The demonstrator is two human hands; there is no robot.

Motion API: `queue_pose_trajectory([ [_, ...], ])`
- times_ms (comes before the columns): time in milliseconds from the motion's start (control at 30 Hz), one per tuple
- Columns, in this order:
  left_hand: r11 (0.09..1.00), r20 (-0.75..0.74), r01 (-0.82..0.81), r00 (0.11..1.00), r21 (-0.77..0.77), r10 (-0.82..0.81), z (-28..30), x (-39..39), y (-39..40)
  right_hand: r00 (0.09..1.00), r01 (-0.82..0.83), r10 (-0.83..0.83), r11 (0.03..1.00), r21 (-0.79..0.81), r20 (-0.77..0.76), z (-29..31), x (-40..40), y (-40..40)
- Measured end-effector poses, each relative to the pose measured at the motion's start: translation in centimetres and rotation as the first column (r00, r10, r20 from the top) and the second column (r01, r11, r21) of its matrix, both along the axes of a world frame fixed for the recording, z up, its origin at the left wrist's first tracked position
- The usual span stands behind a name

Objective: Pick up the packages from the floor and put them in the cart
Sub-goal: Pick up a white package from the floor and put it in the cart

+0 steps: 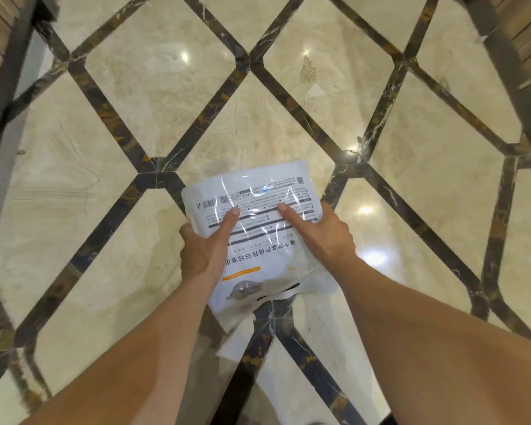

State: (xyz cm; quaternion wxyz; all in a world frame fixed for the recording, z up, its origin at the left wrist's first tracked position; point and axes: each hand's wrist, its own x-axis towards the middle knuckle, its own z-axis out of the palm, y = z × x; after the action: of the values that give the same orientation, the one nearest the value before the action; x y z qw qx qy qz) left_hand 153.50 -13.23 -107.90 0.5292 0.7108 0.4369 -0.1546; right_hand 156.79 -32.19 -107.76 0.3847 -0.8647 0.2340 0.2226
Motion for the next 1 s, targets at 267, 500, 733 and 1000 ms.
queue_pose_trajectory([
  [267, 0.991, 0.056, 0.051, 0.997, 0.121, -0.058, 6.2, -4.0, -2.3, 0.994, 0.105, -0.106, 0.993, 0.045, 0.012, 5.9, -6.4, -1.3],
  [500, 0.981, 0.176, 0.168, 0.967, 0.094, -0.182, 21.9, -6.6, -3.3, 0.984, 0.154, -0.161, 0.985, 0.082, 0.079, 21.6, -9.7, -3.8],
  [733, 0.885, 0.242, 0.457, 0.851, 0.093, -0.465, 45.1, -4.8, -7.1, 0.904, 0.373, -0.388, 0.921, 0.111, 0.179, 45.3, -13.4, -8.5],
  [1000, 0.633, 0.408, 0.772, 0.56, 0.059, -0.721, 76.8, -8.8, -16.6, 0.68, 0.681, -0.649, 0.731, 0.034, 0.341, 77.0, -25.4, -14.4],
])
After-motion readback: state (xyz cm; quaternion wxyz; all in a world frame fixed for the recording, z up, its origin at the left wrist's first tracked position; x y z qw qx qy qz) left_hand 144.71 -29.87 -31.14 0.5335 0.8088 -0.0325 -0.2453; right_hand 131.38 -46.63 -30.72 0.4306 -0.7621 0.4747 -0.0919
